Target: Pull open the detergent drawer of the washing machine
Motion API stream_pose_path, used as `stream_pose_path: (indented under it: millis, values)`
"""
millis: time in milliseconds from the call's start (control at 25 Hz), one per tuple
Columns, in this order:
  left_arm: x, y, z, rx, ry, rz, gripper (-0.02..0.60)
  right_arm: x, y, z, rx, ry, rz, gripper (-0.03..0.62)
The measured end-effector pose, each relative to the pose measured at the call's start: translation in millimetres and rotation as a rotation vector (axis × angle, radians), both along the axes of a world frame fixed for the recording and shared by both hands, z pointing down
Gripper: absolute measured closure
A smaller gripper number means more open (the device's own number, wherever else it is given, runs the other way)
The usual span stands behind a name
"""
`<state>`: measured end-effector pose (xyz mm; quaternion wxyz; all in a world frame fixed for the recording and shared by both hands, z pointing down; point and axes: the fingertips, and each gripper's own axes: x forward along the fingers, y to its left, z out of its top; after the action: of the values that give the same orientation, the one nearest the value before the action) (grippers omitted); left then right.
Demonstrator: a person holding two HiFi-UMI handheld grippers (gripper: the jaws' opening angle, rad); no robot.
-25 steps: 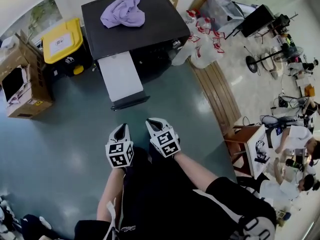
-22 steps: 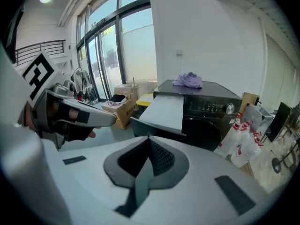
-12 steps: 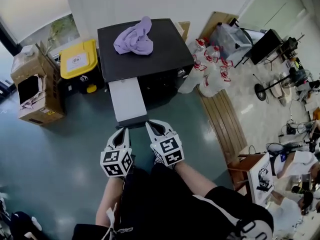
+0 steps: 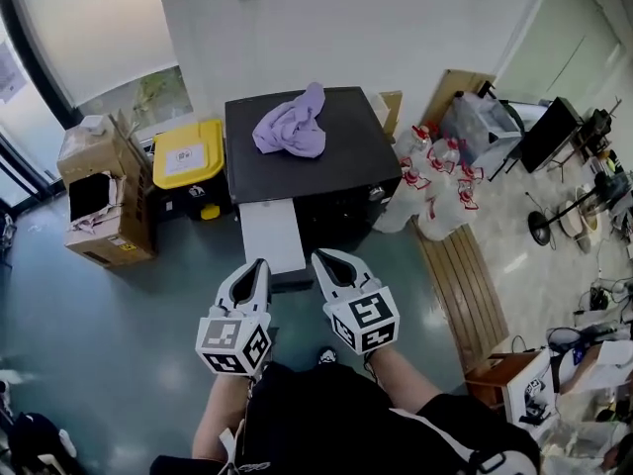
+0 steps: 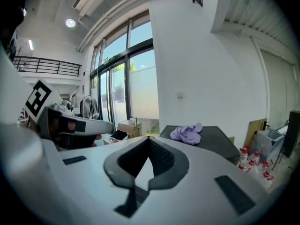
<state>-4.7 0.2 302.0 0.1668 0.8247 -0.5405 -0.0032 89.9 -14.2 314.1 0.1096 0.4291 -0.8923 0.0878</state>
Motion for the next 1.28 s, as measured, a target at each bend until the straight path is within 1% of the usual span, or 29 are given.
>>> stream_pose_path:
  millis: [120, 240, 360, 440, 520, 600, 680, 760, 880, 1080, 1280]
  values:
    - [1, 7, -29, 0.067, -0.029, -0.004, 0.560, 8, 1, -31, 0.049, -0.026, 0.002, 0.585]
    - [-5, 16, -49, 0.127, -0.086, -0.040, 0.560, 21, 5, -53, 0.090, -0.042, 0.007, 0.585]
    - [-20, 27, -59, 0.163, -0.112, -0.096, 0.560, 35, 14, -67, 0.138, -0.050, 0.015, 0.585]
    - [-34, 33, -64, 0.177, -0.127, -0.152, 0.560, 43, 20, -73, 0.182, -0.033, 0.024, 0.585]
    - [-46, 37, -67, 0.199, -0.170, -0.205, 0.560, 47, 25, -73, 0.222, -0.016, 0.036, 0.585]
    - [-51, 36, -64, 0.224, -0.206, -0.230, 0.560, 49, 23, -69, 0.240, -0.025, 0.046, 0.585]
    - [-52, 27, -56, 0.226, -0.219, -0.228, 0.560, 46, 16, -64, 0.257, -0.034, 0.048, 0.585]
    - [-52, 19, -46, 0.223, -0.226, -0.226, 0.560, 40, 8, -58, 0.281, -0.015, 0.044, 0.585]
    - [-48, 14, -39, 0.224, -0.238, -0.224, 0.560, 33, 2, -53, 0.281, 0.004, 0.041, 0.585]
    - [-38, 17, -48, 0.243, -0.221, -0.203, 0.560, 31, 1, -58, 0.283, 0.000, 0.046, 0.585]
    - [-42, 17, -52, 0.240, -0.218, -0.209, 0.560, 34, -1, -58, 0.277, 0.009, 0.059, 0.585]
